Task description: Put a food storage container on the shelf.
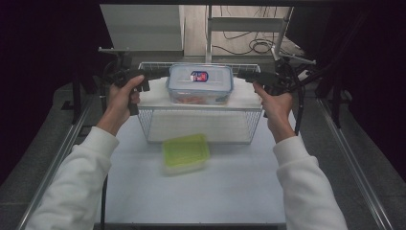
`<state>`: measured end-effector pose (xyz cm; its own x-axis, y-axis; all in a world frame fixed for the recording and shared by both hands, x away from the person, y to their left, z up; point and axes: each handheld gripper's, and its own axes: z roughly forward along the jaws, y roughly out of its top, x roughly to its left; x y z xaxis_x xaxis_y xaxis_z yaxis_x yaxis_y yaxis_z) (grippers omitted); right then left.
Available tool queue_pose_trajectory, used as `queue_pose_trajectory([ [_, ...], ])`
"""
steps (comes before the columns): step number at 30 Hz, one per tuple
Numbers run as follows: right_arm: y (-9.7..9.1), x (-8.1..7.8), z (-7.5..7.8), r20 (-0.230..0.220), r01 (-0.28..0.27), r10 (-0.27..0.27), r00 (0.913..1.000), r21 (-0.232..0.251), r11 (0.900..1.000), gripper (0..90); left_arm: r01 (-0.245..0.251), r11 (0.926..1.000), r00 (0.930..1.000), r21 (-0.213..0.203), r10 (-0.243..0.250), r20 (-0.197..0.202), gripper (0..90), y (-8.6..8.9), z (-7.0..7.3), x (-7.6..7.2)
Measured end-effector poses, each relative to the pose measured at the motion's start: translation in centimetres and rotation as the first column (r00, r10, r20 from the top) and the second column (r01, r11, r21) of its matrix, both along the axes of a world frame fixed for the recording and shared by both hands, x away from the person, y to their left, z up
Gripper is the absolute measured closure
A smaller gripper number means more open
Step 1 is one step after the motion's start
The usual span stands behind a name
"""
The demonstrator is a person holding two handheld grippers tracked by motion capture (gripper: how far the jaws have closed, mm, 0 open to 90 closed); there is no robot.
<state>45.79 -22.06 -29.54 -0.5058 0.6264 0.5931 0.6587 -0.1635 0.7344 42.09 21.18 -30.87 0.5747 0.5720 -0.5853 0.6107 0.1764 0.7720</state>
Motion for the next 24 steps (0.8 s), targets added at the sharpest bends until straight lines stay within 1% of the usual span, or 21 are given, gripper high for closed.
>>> queue_pose_trajectory([
  [2, -0.3, -1.2, 0.1, 0.073, -0.011, 0.014, 0.9972, -0.043, 0.999, 42.6, 0.014, 0.9998, 0.9994, 0.012, -0.014, 0.031, 27.2, -0.3, 0.0, -1.2],
  [3, -0.3, -1.8, 0.2, 0.097, -0.02, 0.026, 0.9949, -0.062, 0.9979, 44.6, 0.021, 0.9996, 0.9988, 0.019, -0.022, 0.043, 27.1, -0.4, 0.0, -1.8],
  [4, -0.3, -2.4, 0.1, 0.124, -0.029, 0.037, 0.9916, -0.066, 0.9974, 46.0, 0.032, 0.9992, 0.9978, 0.026, -0.033, 0.057, 27.0, -0.4, -0.1, -2.3],
  [5, -0.3, -3.0, 0.0, 0.138, -0.046, 0.054, 0.9889, -0.061, 0.9971, 46.6, 0.035, 0.9988, 0.9971, 0.035, -0.037, 0.067, 26.8, -0.5, -0.1, -2.9],
  [6, -0.3, -3.5, -0.2, 0.144, -0.052, 0.061, 0.9877, -0.062, 0.9967, 46.6, 0.031, 0.9982, 0.996, 0.052, -0.036, 0.082, 26.7, -0.6, -0.2, -3.4],
  [8, -0.2, -4.6, -0.5, 0.164, -0.041, 0.055, 0.9849, -0.087, 0.9954, 44.5, 0.027, 0.997, 0.9942, 0.072, -0.034, 0.102, 26.7, -0.7, -0.4, -4.4],
  [9, -0.1, -5.0, -0.8, 0.167, -0.039, 0.055, 0.9844, -0.097, 0.9945, 42.9, 0.025, 0.9966, 0.994, 0.079, -0.033, 0.104, 26.7, -0.7, -0.6, -4.9],
  [11, -0.2, -5.6, -1.4, 0.168, -0.039, 0.055, 0.9843, -0.093, 0.9949, 42.3, 0.032, 0.996, 0.9927, 0.083, -0.042, 0.113, 26.5, -0.6, -1.2, -5.8],
  [12, -0.1, -5.9, -1.8, 0.175, -0.038, 0.054, 0.983, -0.093, 0.995, 44.5, 0.027, 0.9954, 0.9925, 0.092, -0.038, 0.116, 26.4, -0.6, -1.5, -6.2],
  [14, 0.2, -6.3, -2.6, 0.183, -0.052, 0.076, 0.9801, -0.131, 0.99, 51.0, 0.024, 0.9931, 0.992, 0.115, -0.038, 0.121, 26.6, -0.6, -2.1, -7.0],
  [16, 0.8, -6.6, -3.4, 0.187, -0.084, 0.113, 0.9758, -0.159, 0.9838, 60.7, 0.02, 0.9907, 0.9912, 0.134, -0.037, 0.127, 26.5, -0.6, -2.8, -7.7],
  [18, 1.4, -6.7, -3.9, 0.19, -0.112, 0.145, 0.971, -0.176, 0.9781, 67.7, 0.022, 0.9869, 0.9906, 0.16, -0.043, 0.13, 26.5, -0.7, -3.7, -8.5],
  [19, 1.9, -6.8, -4.2, 0.192, -0.131, 0.168, 0.9671, -0.19, 0.973, 72.0, 0.021, 0.9857, 0.9907, 0.167, -0.043, 0.129, 26.5, -0.8, -4.0, -8.8],
  [20, 2.3, -6.9, -4.4, 0.193, -0.139, 0.178, 0.965, -0.201, 0.9697, 75.5, 0.023, 0.9853, 0.9908, 0.169, -0.045, 0.127, 26.5, -1.0, -4.4, -9.1],
  [21, 2.7, -6.9, -4.6, 0.199, -0.149, 0.192, 0.961, -0.215, 0.9652, 80.3, 0.031, 0.9841, 0.991, 0.175, -0.053, 0.123, 26.5, -1.1, -4.9, -9.4],
  [22, 3.2, -6.9, -4.7, 0.204, -0.157, 0.206, 0.957, -0.233, 0.9597, 83.6, 0.033, 0.983, 0.991, 0.18, -0.056, 0.122, 26.4, -1.2, -5.3, -9.7],
  [24, 4.3, -6.9, -4.9, 0.209, -0.163, 0.223, 0.9523, -0.269, 0.9491, 88.2, 0.038, 0.9808, 0.9912, 0.191, -0.061, 0.117, 26.4, -1.3, -6.1, -10.2],
])
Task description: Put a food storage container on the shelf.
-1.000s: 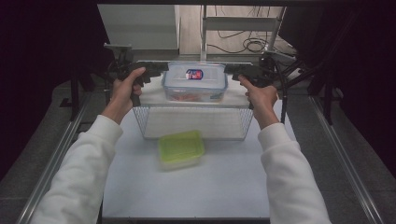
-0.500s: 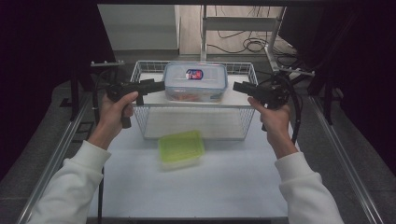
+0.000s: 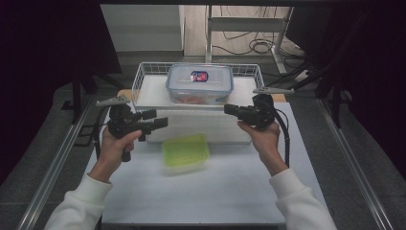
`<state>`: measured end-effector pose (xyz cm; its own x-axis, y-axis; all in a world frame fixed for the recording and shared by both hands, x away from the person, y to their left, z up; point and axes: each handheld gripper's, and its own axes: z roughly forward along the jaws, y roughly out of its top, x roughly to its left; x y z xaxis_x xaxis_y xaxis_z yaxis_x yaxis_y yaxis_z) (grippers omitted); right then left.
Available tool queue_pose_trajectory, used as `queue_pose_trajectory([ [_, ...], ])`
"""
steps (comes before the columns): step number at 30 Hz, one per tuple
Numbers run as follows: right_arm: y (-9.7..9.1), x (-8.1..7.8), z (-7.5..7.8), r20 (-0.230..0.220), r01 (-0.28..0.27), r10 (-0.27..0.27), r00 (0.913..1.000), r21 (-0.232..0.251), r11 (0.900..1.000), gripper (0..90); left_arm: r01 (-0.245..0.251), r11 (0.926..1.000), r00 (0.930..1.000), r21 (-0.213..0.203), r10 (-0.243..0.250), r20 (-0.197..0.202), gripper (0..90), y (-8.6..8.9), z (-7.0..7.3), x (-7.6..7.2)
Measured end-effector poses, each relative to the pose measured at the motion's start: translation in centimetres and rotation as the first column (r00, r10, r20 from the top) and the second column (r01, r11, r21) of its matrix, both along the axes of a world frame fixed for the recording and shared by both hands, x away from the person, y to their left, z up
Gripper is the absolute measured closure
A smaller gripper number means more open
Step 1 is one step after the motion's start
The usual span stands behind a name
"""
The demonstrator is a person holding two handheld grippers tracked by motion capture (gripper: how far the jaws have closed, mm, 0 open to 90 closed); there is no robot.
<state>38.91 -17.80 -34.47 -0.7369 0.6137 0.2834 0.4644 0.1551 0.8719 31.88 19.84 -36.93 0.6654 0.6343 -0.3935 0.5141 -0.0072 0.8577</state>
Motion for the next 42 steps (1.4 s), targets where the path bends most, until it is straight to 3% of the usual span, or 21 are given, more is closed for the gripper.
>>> queue_pose_trajectory([
  [4, 1.7, 0.4, -0.4, 0.024, 0.007, -0.006, 0.9997, -0.056, 0.9984, 88.8, 0.019, 0.9998, 0.9995, -0.003, -0.019, -0.024, 26.5, -0.2, -1.6, -0.7],
  [9, 2.8, 1.6, -0.6, 0.036, 0.04, -0.037, 0.9987, -0.073, 0.9965, 88.9, 0.031, 0.9992, 0.9981, 0.023, -0.03, -0.055, 26.6, -0.5, -2.9, -0.6],
  [14, 3.2, 2.3, -0.8, 0.036, 0.054, -0.051, 0.998, -0.074, 0.9958, 89.0, 0.041, 0.9983, 0.9973, 0.042, -0.038, -0.063, 26.5, -0.7, -3.5, -0.5],
  [23, 3.0, 2.0, -0.9, 0.048, 0.055, -0.052, 0.9975, -0.072, 0.9959, 88.8, 0.046, 0.9982, 0.9966, 0.039, -0.044, -0.07, 26.2, -0.9, -3.7, -0.5],
  [26, 2.7, 1.1, -0.9, 0.058, 0.053, -0.05, 0.9971, -0.065, 0.9964, 83.3, 0.046, 0.9981, 0.9962, 0.042, -0.043, -0.075, 26.0, -1.0, -3.9, -0.7],
  [29, 2.4, -0.3, -1.2, 0.111, 0.079, -0.068, 0.9915, -0.095, 0.9923, 72.6, 0.045, 0.9978, 0.9957, 0.048, -0.041, -0.083, 26.0, -1.0, -4.2, -0.9],
  [36, 1.0, -3.2, -2.8, 0.088, 0.062, -0.054, 0.9946, -0.082, 0.9947, 54.3, 0.051, 0.9969, 0.9937, 0.059, -0.045, -0.103, 26.1, -1.2, -4.9, -1.5],
  [38, 0.7, -4.2, -3.2, 0.126, 0.09, -0.077, 0.9891, -0.106, 0.9903, 47.8, 0.05, 0.9971, 0.9936, 0.058, -0.044, -0.104, 26.1, -1.2, -5.1, -1.7],
  [42, -0.2, -6.1, -4.0, 0.108, 0.078, -0.065, 0.992, -0.123, 0.9893, 37.7, 0.057, 0.9965, 0.9917, 0.061, -0.05, -0.118, 26.2, -1.3, -5.7, -2.2],
])
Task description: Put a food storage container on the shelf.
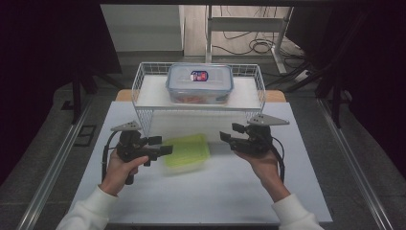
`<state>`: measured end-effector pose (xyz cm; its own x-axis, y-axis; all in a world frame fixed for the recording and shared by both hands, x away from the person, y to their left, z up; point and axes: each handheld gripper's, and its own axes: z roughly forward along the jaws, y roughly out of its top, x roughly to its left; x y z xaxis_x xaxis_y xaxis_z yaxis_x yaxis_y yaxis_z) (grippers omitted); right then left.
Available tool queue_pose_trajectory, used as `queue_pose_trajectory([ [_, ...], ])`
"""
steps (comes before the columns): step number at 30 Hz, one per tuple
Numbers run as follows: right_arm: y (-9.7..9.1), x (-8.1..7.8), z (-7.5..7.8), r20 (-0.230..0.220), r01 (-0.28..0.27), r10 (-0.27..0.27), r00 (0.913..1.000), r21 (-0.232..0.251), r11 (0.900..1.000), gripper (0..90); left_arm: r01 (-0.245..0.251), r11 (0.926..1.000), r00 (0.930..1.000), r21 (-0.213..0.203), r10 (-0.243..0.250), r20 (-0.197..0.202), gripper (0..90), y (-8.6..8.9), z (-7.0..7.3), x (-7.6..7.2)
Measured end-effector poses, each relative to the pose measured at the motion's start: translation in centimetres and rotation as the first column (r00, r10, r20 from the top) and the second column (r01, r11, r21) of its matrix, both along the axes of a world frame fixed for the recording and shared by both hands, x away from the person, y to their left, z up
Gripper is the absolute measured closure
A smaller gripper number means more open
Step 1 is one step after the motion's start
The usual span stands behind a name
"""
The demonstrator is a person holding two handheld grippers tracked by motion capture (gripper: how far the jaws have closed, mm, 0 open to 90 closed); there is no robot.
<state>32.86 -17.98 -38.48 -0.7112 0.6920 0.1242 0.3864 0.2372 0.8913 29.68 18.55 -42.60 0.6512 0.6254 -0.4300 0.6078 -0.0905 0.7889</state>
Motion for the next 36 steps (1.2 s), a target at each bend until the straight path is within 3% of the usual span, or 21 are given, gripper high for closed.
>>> queue_pose_trajectory([
  [7, -1.8, -2.9, -1.7, 0.002, -0.046, 0.046, 0.9989, -0.021, 0.9987, 33.2, 0.019, 0.9995, 0.9998, 0.026, -0.019, -0.006, 26.1, -0.2, -0.9, -0.9],
  [13, -3.6, -4.2, -3.2, -0.028, -0.066, 0.066, 0.9974, -0.009, 0.9978, 31.2, 0.006, 0.9989, 1.0, 0.047, -0.006, 0.0, 26.5, -0.1, -1.6, -1.7],
  [23, -4.8, -4.1, -4.8, -0.108, -0.072, 0.07, 0.9916, -0.015, 0.9973, 31.6, -0.001, 0.9953, 1.0, 0.096, 0.001, 0.001, 29.3, -0.1, -2.8, -2.2],
  [36, -5.2, -3.7, -5.8, -0.158, -0.063, 0.059, 0.9857, -0.019, 0.9978, 30.3, -0.024, 0.9895, 0.9996, 0.143, 0.022, 0.016, 28.8, 0.0, -2.8, -1.9],
])
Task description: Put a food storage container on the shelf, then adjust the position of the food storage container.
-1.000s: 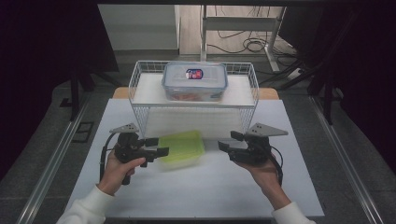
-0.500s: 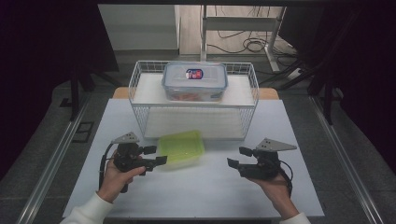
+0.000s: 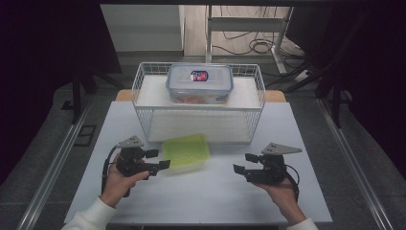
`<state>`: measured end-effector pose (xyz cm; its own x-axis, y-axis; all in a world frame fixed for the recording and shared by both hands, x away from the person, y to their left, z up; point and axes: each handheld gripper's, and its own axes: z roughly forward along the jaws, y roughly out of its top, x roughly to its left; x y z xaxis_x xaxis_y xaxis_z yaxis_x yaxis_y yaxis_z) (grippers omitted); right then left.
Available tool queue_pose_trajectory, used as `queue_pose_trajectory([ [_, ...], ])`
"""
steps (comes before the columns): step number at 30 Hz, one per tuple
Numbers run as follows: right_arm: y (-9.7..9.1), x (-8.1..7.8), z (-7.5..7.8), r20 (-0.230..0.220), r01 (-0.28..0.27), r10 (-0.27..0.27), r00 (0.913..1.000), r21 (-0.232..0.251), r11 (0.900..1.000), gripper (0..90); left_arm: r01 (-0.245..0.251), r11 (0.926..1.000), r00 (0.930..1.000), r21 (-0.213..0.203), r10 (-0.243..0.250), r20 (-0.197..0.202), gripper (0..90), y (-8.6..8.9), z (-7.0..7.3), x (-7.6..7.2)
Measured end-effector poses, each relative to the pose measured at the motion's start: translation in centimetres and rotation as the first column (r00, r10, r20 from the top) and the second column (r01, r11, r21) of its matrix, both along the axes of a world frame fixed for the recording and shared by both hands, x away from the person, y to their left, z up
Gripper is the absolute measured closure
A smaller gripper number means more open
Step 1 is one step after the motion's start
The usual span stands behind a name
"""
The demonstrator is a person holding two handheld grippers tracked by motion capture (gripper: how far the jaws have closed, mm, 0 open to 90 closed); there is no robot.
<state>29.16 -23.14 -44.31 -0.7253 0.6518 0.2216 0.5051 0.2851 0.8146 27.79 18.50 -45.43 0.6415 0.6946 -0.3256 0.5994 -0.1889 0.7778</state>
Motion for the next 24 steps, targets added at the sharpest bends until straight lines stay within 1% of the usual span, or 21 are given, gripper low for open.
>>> queue_pose_trajectory([
  [5, -0.4, -0.1, 0.0, -0.005, 0.016, -0.016, 0.9999, 0.0, 0.9999, 29.6, -0.008, 1.0, 1.0, 0.005, 0.008, 0.004, 28.4, 0.0, 0.1, 0.1],
  [9, -0.5, -0.2, 0.1, -0.004, 0.019, -0.019, 0.9998, -0.002, 0.9998, 29.3, -0.024, 0.9996, 0.9996, 0.014, 0.024, 0.014, 29.0, -0.1, 0.2, 0.5],
  [11, -0.6, -0.1, 0.0, -0.008, 0.02, -0.02, 0.9998, -0.004, 0.9998, 29.2, -0.031, 0.9988, 0.9995, 0.037, 0.031, 0.008, 33.2, -0.2, 0.1, 1.0],
  [12, -0.6, -0.1, -0.1, -0.01, 0.021, -0.021, 0.9997, -0.001, 0.9998, 29.2, -0.044, 0.9977, 0.999, 0.051, 0.044, 0.009, 35.4, -0.2, 0.0, 1.3],
  [14, -0.6, -0.1, -0.3, -0.022, 0.022, -0.022, 0.9995, -0.007, 0.9997, 29.0, -0.061, 0.9956, 0.9981, 0.072, 0.061, -0.005, 43.0, -0.3, -0.2, 1.9],
  [15, -0.6, -0.2, -0.4, -0.029, 0.022, -0.022, 0.9993, -0.008, 0.9997, 29.0, -0.068, 0.9933, 0.9976, 0.093, 0.069, -0.003, 45.9, -0.4, -0.3, 2.3],
  [16, -0.6, -0.2, -0.4, -0.031, 0.021, -0.021, 0.9993, -0.01, 0.9997, 28.9, -0.08, 0.9892, 0.9968, 0.123, 0.08, 0.005, 49.8, -0.5, -0.4, 2.7],
  [18, -0.6, -0.2, -0.5, -0.037, 0.022, -0.022, 0.9991, -0.009, 0.9997, 28.9, -0.092, 0.984, 0.9957, 0.153, 0.091, 0.018, 60.6, -0.7, -0.7, 3.3],
  [20, -0.5, -0.2, -0.6, -0.039, 0.021, -0.021, 0.999, -0.007, 0.9998, 28.9, -0.103, 0.9751, 0.9944, 0.196, 0.097, 0.043, 70.1, -1.2, -0.9, 4.2],
  [21, -0.5, -0.1, -0.6, -0.039, 0.02, -0.02, 0.9991, -0.011, 0.9997, 28.9, -0.104, 0.9719, 0.9943, 0.211, 0.096, 0.045, 74.5, -1.4, -1.0, 4.7],
  [22, -0.4, -0.1, -0.7, -0.044, 0.017, -0.018, 0.9989, -0.015, 0.9997, 28.9, -0.107, 0.9674, 0.9939, 0.23, 0.097, 0.052, 79.0, -1.7, -1.1, 5.2],
  [23, -0.3, 0.0, -0.8, -0.044, 0.012, -0.013, 0.999, -0.018, 0.9998, 28.9, -0.108, 0.9605, 0.9933, 0.256, 0.094, 0.067, 82.4, -2.0, -1.2, 5.7],
  [24, -0.2, 0.0, -0.8, -0.041, 0.009, -0.01, 0.9991, -0.023, 0.9997, 28.9, -0.116, 0.9542, 0.9915, 0.276, 0.094, 0.09, 84.8, -2.3, -1.3, 6.2],
])
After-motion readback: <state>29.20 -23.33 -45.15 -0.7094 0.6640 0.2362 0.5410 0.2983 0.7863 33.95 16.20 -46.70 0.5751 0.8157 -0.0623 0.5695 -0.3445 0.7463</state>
